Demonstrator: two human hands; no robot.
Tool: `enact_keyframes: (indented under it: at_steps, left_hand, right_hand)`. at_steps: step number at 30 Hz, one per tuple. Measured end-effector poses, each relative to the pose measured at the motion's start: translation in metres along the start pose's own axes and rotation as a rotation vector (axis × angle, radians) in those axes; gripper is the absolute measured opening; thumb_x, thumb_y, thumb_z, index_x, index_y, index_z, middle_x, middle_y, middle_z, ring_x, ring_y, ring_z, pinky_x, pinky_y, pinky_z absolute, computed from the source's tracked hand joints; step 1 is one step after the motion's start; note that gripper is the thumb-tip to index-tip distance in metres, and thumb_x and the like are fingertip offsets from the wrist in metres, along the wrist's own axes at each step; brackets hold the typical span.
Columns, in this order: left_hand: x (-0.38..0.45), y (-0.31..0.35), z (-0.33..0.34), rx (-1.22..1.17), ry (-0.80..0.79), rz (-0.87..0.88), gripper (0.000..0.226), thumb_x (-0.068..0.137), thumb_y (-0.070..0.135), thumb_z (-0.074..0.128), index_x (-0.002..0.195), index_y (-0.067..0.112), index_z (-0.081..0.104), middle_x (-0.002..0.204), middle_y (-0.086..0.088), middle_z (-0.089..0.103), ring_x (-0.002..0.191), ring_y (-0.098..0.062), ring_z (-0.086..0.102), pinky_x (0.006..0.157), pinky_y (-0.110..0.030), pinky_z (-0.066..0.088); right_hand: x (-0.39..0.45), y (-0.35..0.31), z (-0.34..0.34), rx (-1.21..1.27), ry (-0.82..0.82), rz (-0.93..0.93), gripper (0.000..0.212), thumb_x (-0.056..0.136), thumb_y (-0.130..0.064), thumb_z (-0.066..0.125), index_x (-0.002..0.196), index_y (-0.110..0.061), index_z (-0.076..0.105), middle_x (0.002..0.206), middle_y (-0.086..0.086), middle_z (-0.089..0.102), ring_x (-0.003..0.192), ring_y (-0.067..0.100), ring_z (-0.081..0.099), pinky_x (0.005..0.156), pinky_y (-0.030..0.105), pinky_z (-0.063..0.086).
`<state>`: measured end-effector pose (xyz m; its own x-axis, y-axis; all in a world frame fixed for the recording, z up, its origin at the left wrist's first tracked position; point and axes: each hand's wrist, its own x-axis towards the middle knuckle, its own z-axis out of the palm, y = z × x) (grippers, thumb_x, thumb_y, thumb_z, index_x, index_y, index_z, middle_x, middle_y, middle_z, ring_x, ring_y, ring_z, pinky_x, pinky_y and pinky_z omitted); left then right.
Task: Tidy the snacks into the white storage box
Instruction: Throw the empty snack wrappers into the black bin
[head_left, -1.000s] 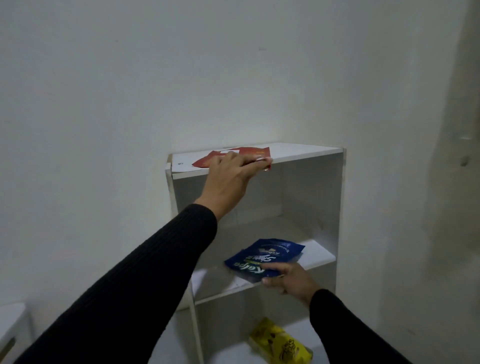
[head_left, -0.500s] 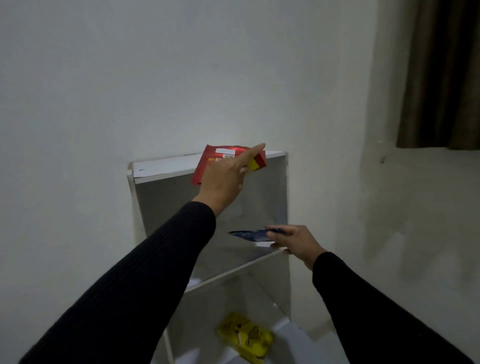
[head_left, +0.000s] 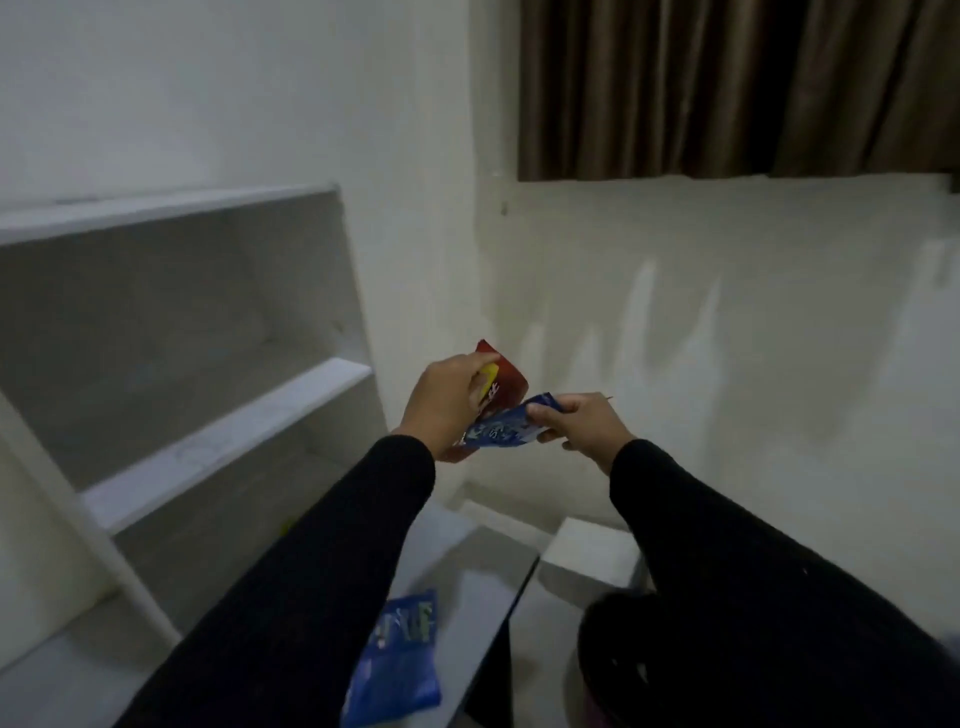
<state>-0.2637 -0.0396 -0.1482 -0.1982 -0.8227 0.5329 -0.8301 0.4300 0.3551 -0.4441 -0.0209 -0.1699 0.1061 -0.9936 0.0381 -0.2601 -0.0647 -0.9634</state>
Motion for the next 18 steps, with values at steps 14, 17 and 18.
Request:
enact_keyframes:
  at_steps: [14, 17, 18]
  left_hand:
    - [-0.054, 0.072, 0.284, -0.267, -0.453, -0.259, 0.038, 0.092, 0.003, 0.051, 0.130, 0.009, 0.056, 0.123, -0.015, 0.062, 0.111, -0.028, 0.058, 0.094, -0.029, 0.042]
    - [-0.071, 0.072, 0.355, -0.297, -0.550, -0.387, 0.040, 0.091, 0.001, 0.053, 0.129, 0.010, 0.056, 0.122, -0.014, 0.063, 0.111, -0.028, 0.059, 0.094, -0.026, 0.043]
    - [-0.076, 0.071, 0.379, -0.302, -0.574, -0.437, 0.040, 0.091, 0.001, 0.053, 0.129, 0.010, 0.056, 0.122, -0.014, 0.063, 0.112, -0.028, 0.059, 0.096, -0.027, 0.043]
  right_hand:
    - [-0.018, 0.230, -0.131, -0.043, 0.145, 0.499, 0.022, 0.088, -0.027, 0.065, 0.105, -0.012, 0.068, 0.087, 0.006, 0.067, 0.076, 0.019, 0.063, 0.055, 0.014, 0.047]
    - [-0.001, 0.303, -0.143, -0.072, 0.060, 0.635, 0.031, 0.088, -0.030, 0.063, 0.112, -0.012, 0.067, 0.102, 0.008, 0.071, 0.089, 0.020, 0.066, 0.060, 0.017, 0.044]
    - [0.006, 0.326, -0.147, -0.082, 0.031, 0.666, 0.032, 0.088, -0.031, 0.063, 0.114, -0.011, 0.067, 0.104, 0.008, 0.072, 0.089, 0.020, 0.067, 0.059, 0.016, 0.043]
